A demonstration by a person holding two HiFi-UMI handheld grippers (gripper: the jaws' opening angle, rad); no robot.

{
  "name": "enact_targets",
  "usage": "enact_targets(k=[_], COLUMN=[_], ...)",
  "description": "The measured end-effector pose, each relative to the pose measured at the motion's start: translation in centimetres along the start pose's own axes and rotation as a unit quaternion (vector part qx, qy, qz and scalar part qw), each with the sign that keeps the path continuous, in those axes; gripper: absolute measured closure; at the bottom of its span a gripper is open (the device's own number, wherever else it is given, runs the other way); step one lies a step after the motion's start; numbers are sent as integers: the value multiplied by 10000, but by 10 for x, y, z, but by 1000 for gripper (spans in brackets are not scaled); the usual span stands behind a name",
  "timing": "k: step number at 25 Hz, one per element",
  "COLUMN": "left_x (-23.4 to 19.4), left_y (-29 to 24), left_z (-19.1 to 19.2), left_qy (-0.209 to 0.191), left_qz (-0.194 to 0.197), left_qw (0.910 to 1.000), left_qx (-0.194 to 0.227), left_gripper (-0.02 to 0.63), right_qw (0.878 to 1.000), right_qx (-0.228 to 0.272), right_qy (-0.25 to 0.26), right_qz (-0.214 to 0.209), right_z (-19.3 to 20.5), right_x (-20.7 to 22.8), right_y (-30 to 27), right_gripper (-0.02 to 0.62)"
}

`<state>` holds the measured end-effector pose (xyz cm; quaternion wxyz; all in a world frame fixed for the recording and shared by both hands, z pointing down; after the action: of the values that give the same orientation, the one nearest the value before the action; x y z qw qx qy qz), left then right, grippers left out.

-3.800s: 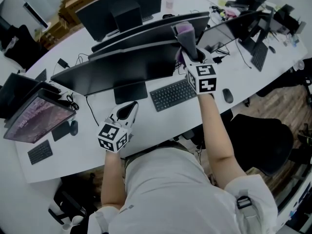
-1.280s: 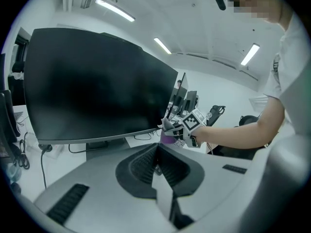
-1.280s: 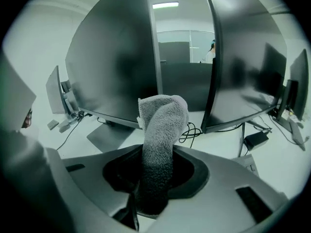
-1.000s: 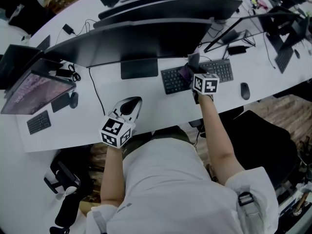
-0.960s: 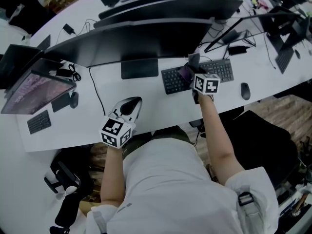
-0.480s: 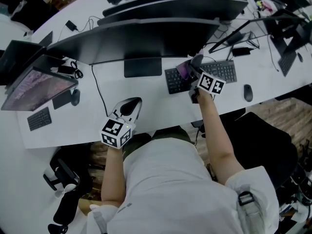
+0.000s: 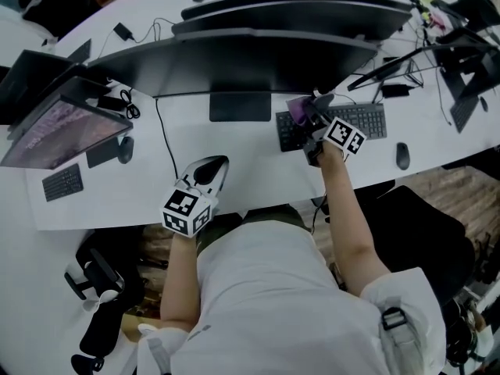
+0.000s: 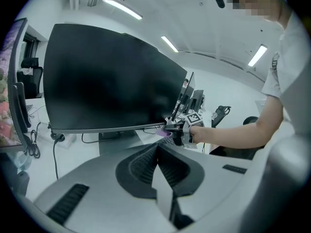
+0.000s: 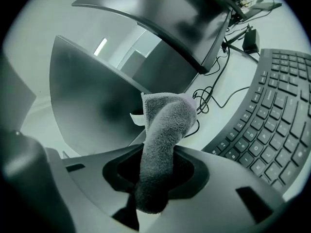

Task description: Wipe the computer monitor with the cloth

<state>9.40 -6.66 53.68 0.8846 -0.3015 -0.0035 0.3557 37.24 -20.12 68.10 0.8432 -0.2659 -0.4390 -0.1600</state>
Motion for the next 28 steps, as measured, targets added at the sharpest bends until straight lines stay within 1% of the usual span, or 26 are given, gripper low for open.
enact_targets(k=[6,15,28], left_x=[-18,-43,-89], left_y=[10,29,72], left_z=[2,4,18], left_qy=[43,52,210], left_qz=[-28,-10,-124], left_qw=[10000,10000,9996], left_qx=[-14,-5,112], left_gripper=[607,607,607], right_qw=[9999,9997,9994], right_qx=[-40,-144,-235], right_qy=[-108,-88,-77], right_qz=[-94,-183,-257], right_z=[11,35,73], right_x=[-12,-38,-78], right_y=[-17,-41,-77], right_gripper=[468,468,468])
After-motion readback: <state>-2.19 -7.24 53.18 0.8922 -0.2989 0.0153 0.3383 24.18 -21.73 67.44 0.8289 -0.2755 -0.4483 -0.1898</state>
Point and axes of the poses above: the fingertips, and each gripper's own axes: y backward along the fingers, x to its right, z out of its underside, the point moved 3 cm from there along y, backward along the fingers, and after that the axes turned 3 degrees about -z, right-handed, at the moved point
